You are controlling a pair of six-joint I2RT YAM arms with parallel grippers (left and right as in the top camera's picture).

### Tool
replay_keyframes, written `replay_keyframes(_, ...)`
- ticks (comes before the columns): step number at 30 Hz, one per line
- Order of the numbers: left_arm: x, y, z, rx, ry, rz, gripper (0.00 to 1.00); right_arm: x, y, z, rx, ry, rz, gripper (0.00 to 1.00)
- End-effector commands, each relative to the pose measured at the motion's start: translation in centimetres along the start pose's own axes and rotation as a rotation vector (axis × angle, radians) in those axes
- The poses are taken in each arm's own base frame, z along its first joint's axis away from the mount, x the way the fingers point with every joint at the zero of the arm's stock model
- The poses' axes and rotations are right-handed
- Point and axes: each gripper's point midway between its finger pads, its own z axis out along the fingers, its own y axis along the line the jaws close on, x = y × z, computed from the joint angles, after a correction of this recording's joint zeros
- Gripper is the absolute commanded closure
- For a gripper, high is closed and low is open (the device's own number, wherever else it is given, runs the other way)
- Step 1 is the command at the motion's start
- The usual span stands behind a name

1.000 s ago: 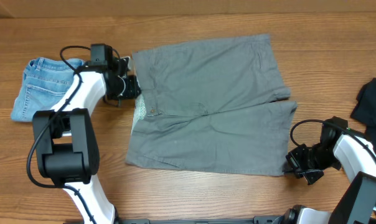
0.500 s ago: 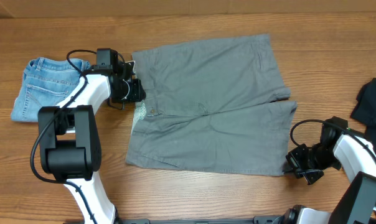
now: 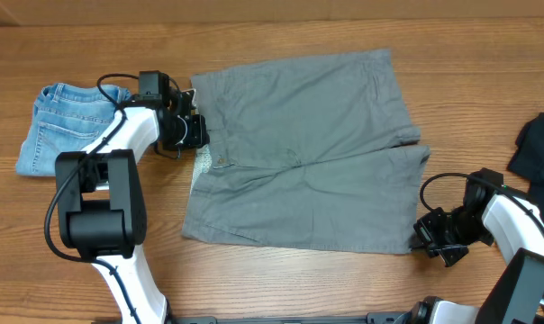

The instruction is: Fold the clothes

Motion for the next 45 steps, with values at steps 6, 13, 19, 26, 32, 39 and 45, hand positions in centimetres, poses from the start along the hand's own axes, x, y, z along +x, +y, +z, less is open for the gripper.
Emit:
replay_keyframes(6, -2.1, -1.4, -1.2, 0.121, -0.016, -0.006, 0.96, -0.5, -0.4, 0.1, 0.017, -0.027, -0.003, 0.96)
replay_keyframes(13, -4.6, 1.1, -3.5, 0.024, -0.071, -0.034, 0.96, -0.9, -0.8, 0.1, 0.041, -0.048, -0.004, 0.96)
replay_keyframes(19, -4.1, 3.4, -3.8, -0.094, -0.053, -0.066, 0.96, -0.9, -0.7, 0.1, 0.040, -0.050, -0.004, 0.96)
replay_keyframes(26, -4.2, 6.8, -4.7, -0.241, -0.070, -0.098, 0.96, -1.3, -1.0, 0.0, 0.056, -0.066, -0.005, 0.96)
replay_keyframes(32, -4.4, 7.5, -5.0, -0.252, -0.078, -0.109, 0.96, -2.0, -1.7, -0.1, 0.102, -0.109, 0.006, 0.96)
replay_keyframes(39, -5.0, 9.1, -6.4, -0.261, -0.110, -0.181, 0.96, -1.3, -2.2, -0.1, 0.120, -0.082, 0.044, 0.96)
replay_keyframes(45, -6.6, 9.9, -8.5, -0.273, -0.152, -0.202, 0.96, -0.8, -2.1, 0.0, 0.107, -0.059, 0.052, 0.96)
